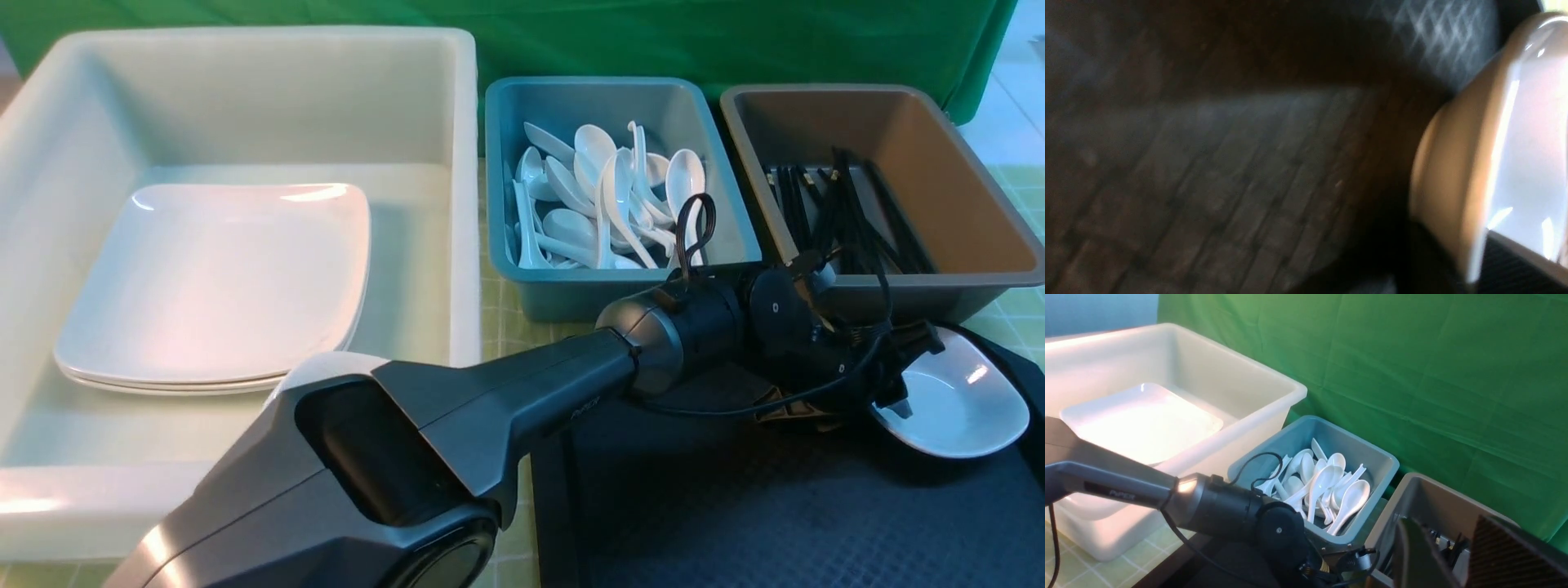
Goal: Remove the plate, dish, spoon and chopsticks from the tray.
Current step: Use the left arm to grab a small plate from the dinner plate, then use the left arm to put the small plate into the large storage box on the left
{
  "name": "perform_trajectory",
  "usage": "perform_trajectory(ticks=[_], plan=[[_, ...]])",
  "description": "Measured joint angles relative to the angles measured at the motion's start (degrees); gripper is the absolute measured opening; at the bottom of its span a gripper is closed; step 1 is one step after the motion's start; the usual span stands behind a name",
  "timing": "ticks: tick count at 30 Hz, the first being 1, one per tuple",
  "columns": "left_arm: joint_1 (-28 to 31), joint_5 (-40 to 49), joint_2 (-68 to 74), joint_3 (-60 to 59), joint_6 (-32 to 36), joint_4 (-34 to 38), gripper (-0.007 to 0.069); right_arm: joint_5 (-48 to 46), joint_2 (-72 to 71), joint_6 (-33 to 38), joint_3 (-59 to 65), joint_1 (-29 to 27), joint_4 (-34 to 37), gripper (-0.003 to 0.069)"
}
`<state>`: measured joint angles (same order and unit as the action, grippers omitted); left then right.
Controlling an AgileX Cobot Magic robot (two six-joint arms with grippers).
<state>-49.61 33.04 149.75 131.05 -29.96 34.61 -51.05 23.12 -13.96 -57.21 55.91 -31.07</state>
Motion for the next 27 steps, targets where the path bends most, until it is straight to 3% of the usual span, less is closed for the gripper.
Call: perform_trajectory(ticks=[1, 2, 3, 9, 15, 19, 27], plan=[[0.0, 0.0, 0.0, 0.0, 0.1, 0.0, 0.0108, 0.0, 0.0, 0.0, 0.0, 0.0, 0.0, 0.0205], [0.1, 1.7, -0.5, 0.0, 2.5, -0.1, 0.0031, 0.0, 0.0, 0.0, 0.0, 0.0, 0.0, 0.0208], [0.2, 2.6, -0.9, 0.0, 4.4, 0.0, 0.0016, 0.0, 0.0, 0.0, 0.0, 0.0, 0.0, 0.0209], [3.1, 11.8, -10.1, -0.2, 12.3, -4.6, 0.0, -0.3, 0.0, 0.0, 0.0, 0.0, 0.0, 0.0209], [9.2, 19.7, -27.4, -0.2, 15.7, -17.3, 0.0, -0.5, 0.0, 0.0, 0.0, 0.0, 0.0, 0.0209], [14.7, 32.2, -39.8, -0.3, 18.3, -27.5, 0.0, -0.6, 0.0, 0.0, 0.0, 0.0, 0.0, 0.0213], [26.6, 36.6, -59.2, -20.9, 25.6, -30.9, 0.0, -0.5, 0.0, -1.4, 0.0, 0.0, 0.0, 0.0221]])
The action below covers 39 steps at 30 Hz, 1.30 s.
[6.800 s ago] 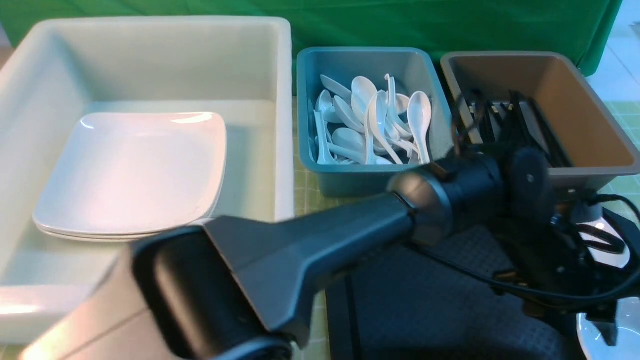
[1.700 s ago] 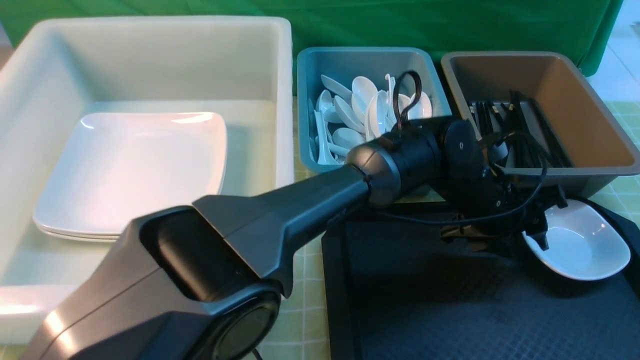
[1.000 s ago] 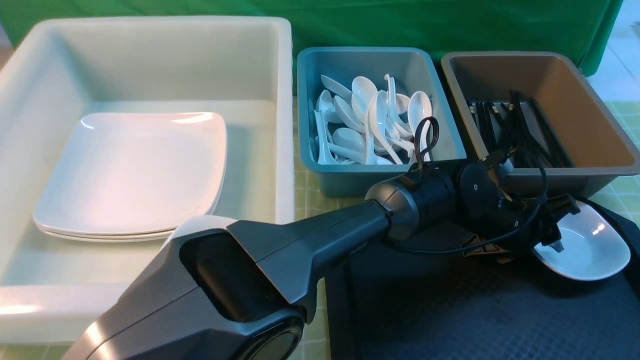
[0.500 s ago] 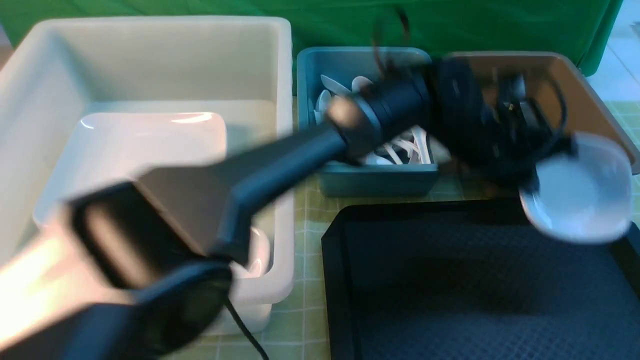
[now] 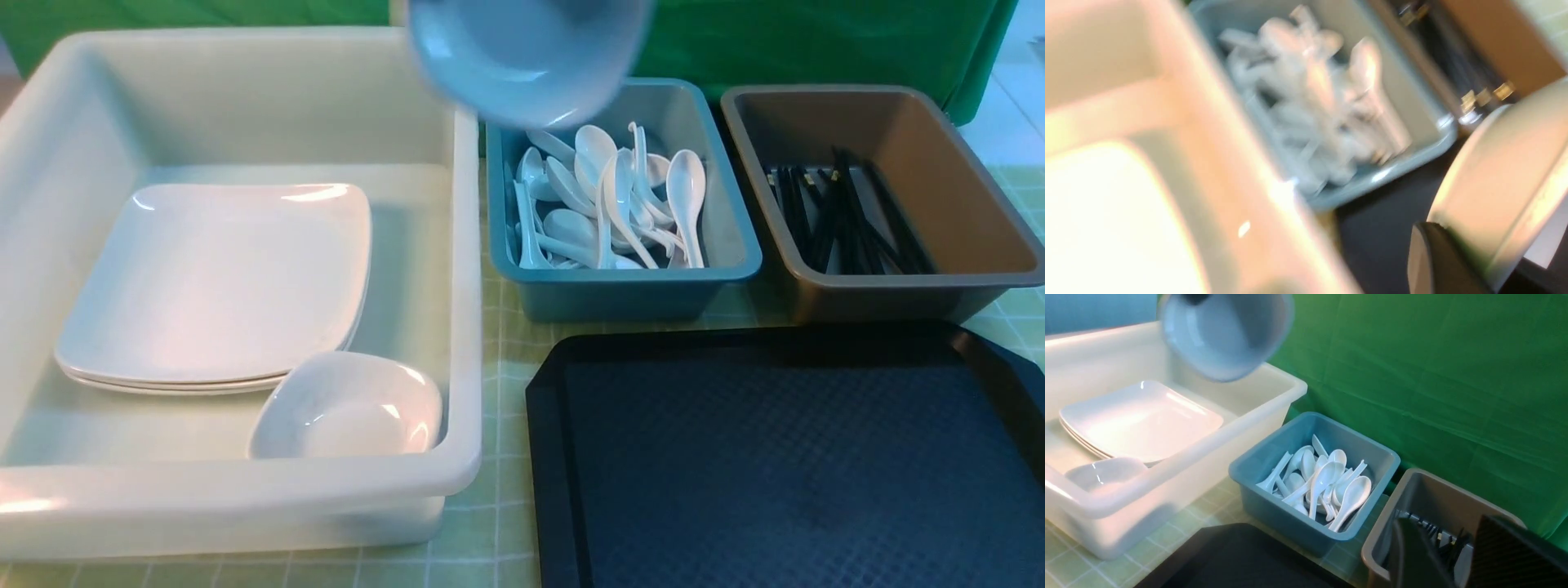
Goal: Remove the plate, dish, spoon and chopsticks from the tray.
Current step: Use the left arm to put the small plate into the large storage box on the left
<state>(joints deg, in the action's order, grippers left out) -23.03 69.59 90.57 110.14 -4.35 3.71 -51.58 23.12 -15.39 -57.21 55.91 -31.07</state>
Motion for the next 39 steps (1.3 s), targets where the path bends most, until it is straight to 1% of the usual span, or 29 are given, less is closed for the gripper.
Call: perform_trajectory(ticks=[1, 2, 5, 8, 9, 10, 12, 13, 14, 15, 16, 21, 28, 33, 36, 39], plan=[[0.7, 0.1, -0.8, -1.6, 0.7, 0.0, 0.0, 0.0, 0.0, -0.2, 0.0, 0.0, 0.0, 0.022], [3.8, 0.3, -3.8, -9.0, 2.2, 0.0, 0.0, 0.0, 0.0, -0.8, 0.0, 0.0, 0.0, 0.022], [10.4, -0.3, -6.4, -19.6, 3.3, 0.1, 0.0, -0.1, 0.0, -1.5, 0.0, 0.0, 0.3, 0.022], [16.6, -3.6, -6.5, -28.5, 3.9, 1.9, 0.0, -0.2, 0.0, -1.5, 0.0, 0.0, 0.4, 0.0221], [16.9, -3.9, -6.5, -29.1, 3.9, 2.1, 0.0, -0.3, 0.0, -1.5, 0.0, 0.0, 0.4, 0.0221], [19.8, -6.2, -5.8, -33.8, 5.6, 5.1, 0.0, -0.5, 0.0, -1.5, 0.0, 0.0, 0.4, 0.0221], [23.0, -9.1, -4.7, -38.2, 9.7, 10.2, 0.0, -0.9, 0.0, -1.6, 0.0, 0.0, 0.4, 0.0221], [23.5, -9.6, -4.2, -39.4, 11.7, 12.2, 0.0, -1.3, 0.0, -1.6, 0.0, 0.0, 0.4, 0.0221], [23.7, -9.9, -4.0, -39.7, 12.2, 12.6, 0.0, -1.3, 0.0, -1.6, 0.0, 0.0, 0.4, 0.0221], [24.3, -10.6, -2.6, -41.6, 17.3, 16.5, 0.0, -1.7, 0.0, -1.6, 0.0, 0.0, 0.4, 0.0221], [24.3, -10.7, -2.0, -42.1, 18.7, 17.9, 0.0, -1.9, 0.0, -1.6, 0.0, 0.0, 0.4, 0.0221], [24.3, -10.1, 1.8, -43.1, 27.2, 22.1, 0.0, -2.0, 0.0, -1.6, 0.0, 0.0, 0.4, 0.0221], [24.3, -10.6, 5.6, -43.1, 32.4, 22.3, 0.0, -2.1, 0.0, -1.6, 0.0, 0.0, 0.4, 0.0224], [24.3, -11.9, 6.1, -43.1, 33.1, 22.3, 0.0006, -2.1, 0.0, -1.6, 0.0, 0.0, 0.4, 0.023], [24.3, -12.1, 6.1, -43.1, 33.1, 22.3, 0.0031, -2.1, 0.0, -1.6, 0.0, 0.0, 0.4, 0.023], [24.3, -12.2, 6.1, -43.1, 33.1, 22.3, 0.0116, -2.1, 0.0, -1.6, 0.0, 0.0, 0.4, 0.0231]])
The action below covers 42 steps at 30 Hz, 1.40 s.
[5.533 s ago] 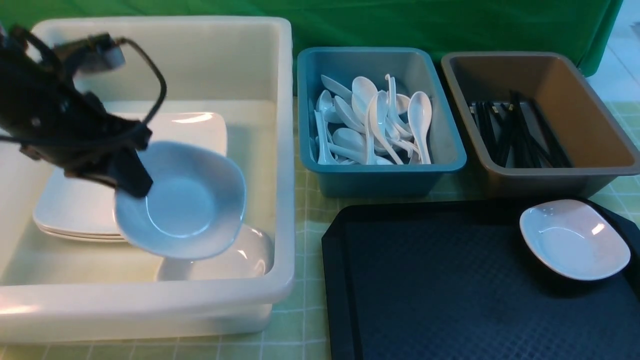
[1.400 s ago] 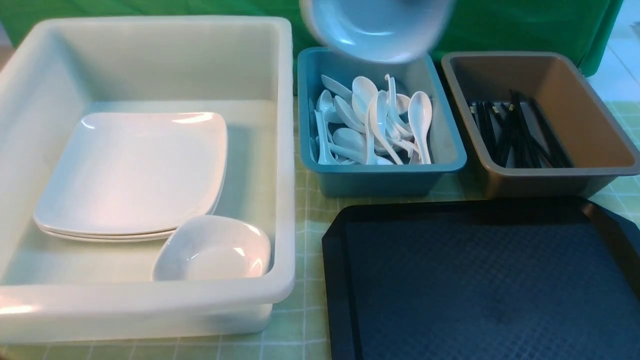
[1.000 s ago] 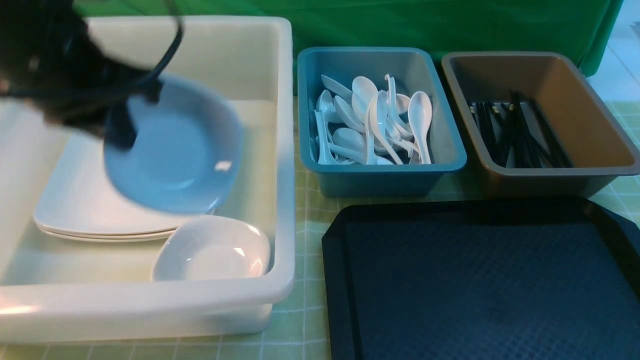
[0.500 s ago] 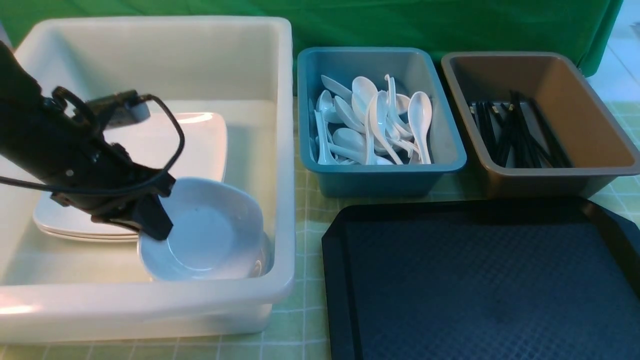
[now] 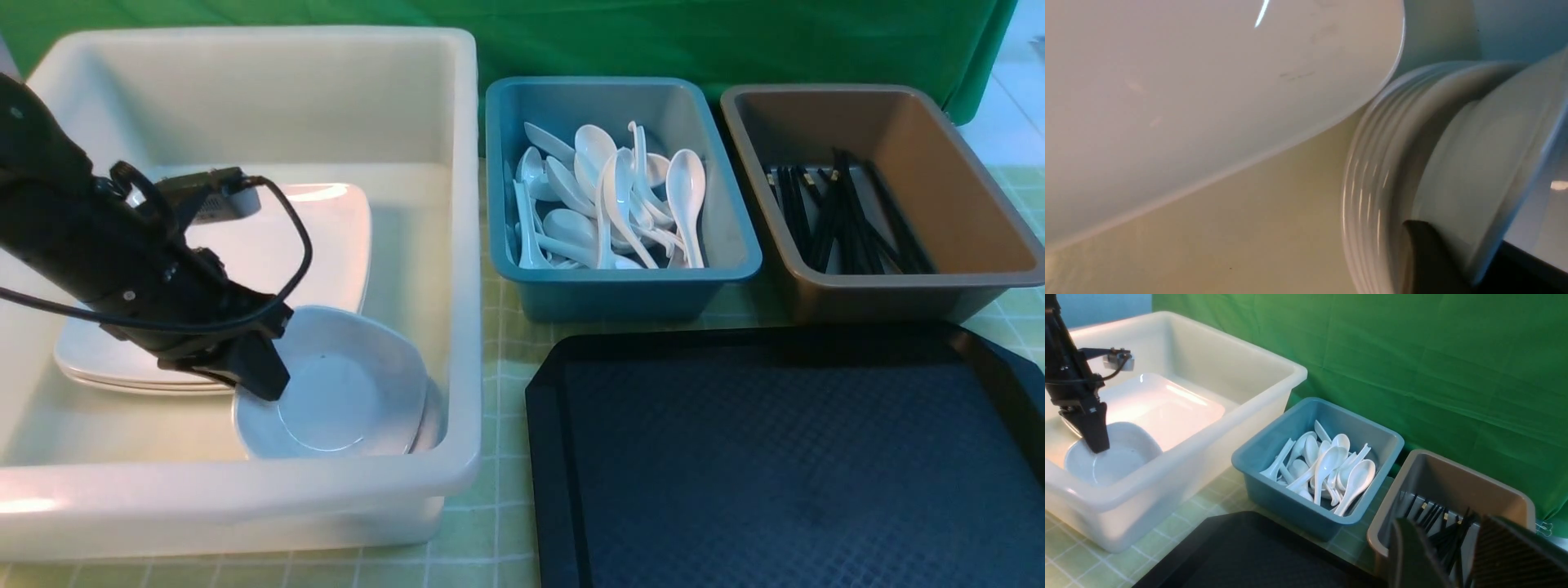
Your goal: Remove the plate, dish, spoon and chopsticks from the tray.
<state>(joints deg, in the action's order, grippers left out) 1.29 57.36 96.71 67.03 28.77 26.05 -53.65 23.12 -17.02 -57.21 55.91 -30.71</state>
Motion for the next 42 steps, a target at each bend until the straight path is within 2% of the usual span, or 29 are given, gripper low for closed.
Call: perform_trajectory(ticks=[5, 10, 12, 16, 19, 21, 22, 23, 24, 26, 29, 34, 37, 42], plan=[[0.0, 0.3, 0.0, 0.9, 0.0, -0.5, 0.0312, 0.4, 0.0, 0.2, 0.0, 0.0, -0.3, 0.0235], [0.0, 1.9, -1.0, 6.0, -1.1, -2.2, 0.0471, 3.1, 0.0, 0.2, 0.0, 0.0, -0.9, 0.0235], [0.0, 2.6, -1.9, 8.2, -1.7, -2.2, 0.0503, 3.6, 0.0, 0.2, 0.0, 0.0, -0.9, 0.0235], [0.0, 3.3, -4.0, 13.1, -3.3, -1.3, 0.0514, 2.8, 0.0, 0.0, 0.0, 0.0, -1.0, 0.0235], [0.0, 3.3, -5.7, 14.9, -4.1, -0.1, 0.0486, -0.2, 0.0, -1.5, 0.0, 0.0, -0.6, 0.0235], [0.0, 3.1, -6.4, 15.1, -4.5, 0.4, 0.044, -1.5, 0.0, -2.8, 0.4, 0.0, -0.5, 0.0235], [0.0, 3.1, -6.9, 15.2, -4.8, 0.8, 0.0379, -2.2, 0.0, -3.9, 1.8, 0.0, -0.4, 0.023], [0.0, 3.1, -7.0, 15.2, -4.8, 0.8, 0.0369, -2.2, 0.1, -4.1, 2.1, 0.0, -0.4, 0.0223], [0.0, 3.0, -7.4, 15.2, -5.1, 0.9, 0.0268, -1.3, 0.1, -4.5, 4.8, 0.0, -0.3, 0.0179], [0.0, 3.0, -7.5, 15.2, -5.5, 0.9, 0.0143, 2.4, 0.2, -4.7, 8.9, 0.0, -0.3, 0.0077], [0.0, 3.0, -7.5, 15.2, -5.7, 0.9, 0.0026, 10.3, 0.2, -5.6, 15.4, 0.0, 0.1, 0.0016], [0.0, 2.5, -7.5, 15.2, -5.7, 0.9, -0.0011, 29.5, 1.4, -7.1, 23.4, 0.0, 0.5, 0.0001], [0.0, 2.0, -7.5, 15.2, -5.6, 0.8, -0.0011, 34.2, 2.3, -7.3, 24.1, 0.0, 0.5, 0.0001], [0.0, 1.6, -7.5, 15.2, -5.6, 0.7, -0.0011, 36.0, 2.5, -7.5, 24.3, 0.0, 0.5, 0.0011]])
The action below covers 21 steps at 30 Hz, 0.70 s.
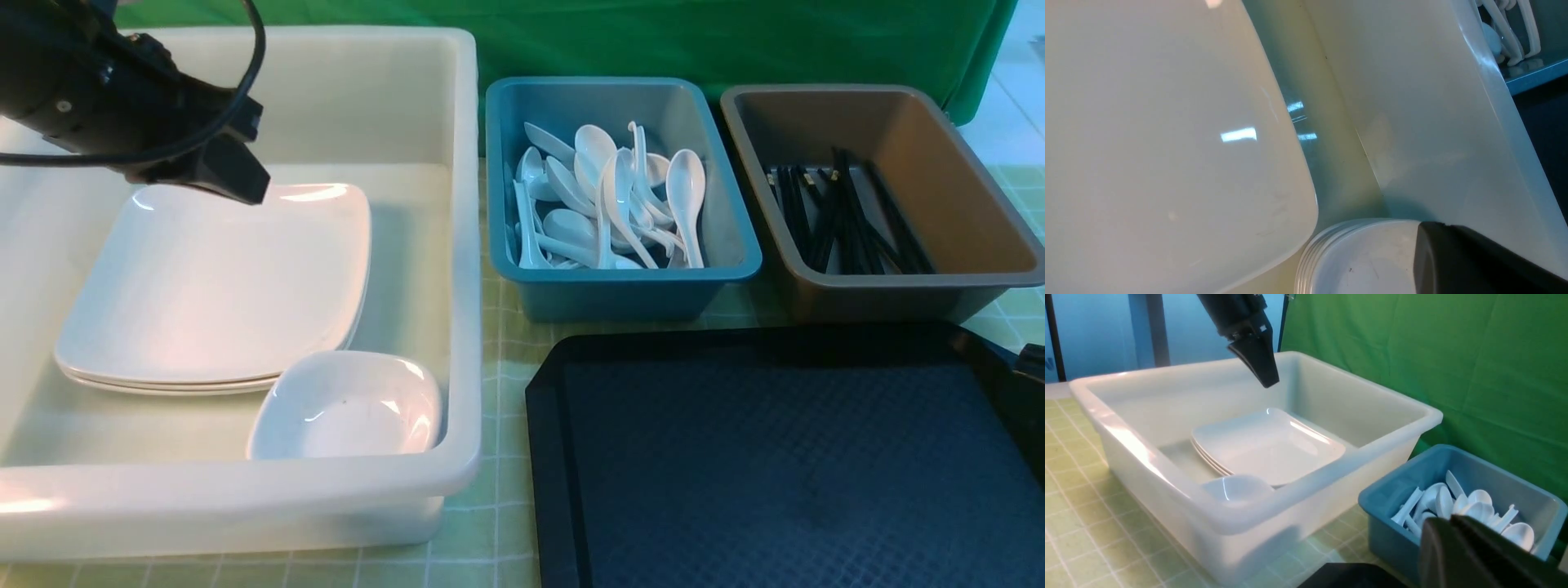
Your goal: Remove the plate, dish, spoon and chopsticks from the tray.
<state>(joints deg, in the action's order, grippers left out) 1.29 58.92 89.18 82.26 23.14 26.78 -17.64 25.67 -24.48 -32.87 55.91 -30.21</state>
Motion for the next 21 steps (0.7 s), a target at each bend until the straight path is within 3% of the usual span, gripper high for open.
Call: perform_trajectory(ticks=[5, 16, 18, 21], plan=[[0.0, 1.2, -1.1, 0.0, 0.2, 0.1, -0.0011, 0.1, 0.0, 0.0, 0.0, 0.0, -0.1, 0.0029], [0.0, 3.4, -19.5, 1.9, -1.9, 0.4, -0.0011, 0.1, 0.0, 0.0, 0.0, 0.0, 0.3, 0.0069], [0.0, 3.4, -22.1, 1.9, -1.9, -0.5, -0.0011, 0.1, 0.1, 0.0, 0.0, 0.0, 2.9, 0.0076], [0.0, 4.4, -25.9, 1.9, -1.9, -1.9, -0.0011, 0.0, 0.2, 0.0, 0.0, 0.1, 12.5, 0.0085]])
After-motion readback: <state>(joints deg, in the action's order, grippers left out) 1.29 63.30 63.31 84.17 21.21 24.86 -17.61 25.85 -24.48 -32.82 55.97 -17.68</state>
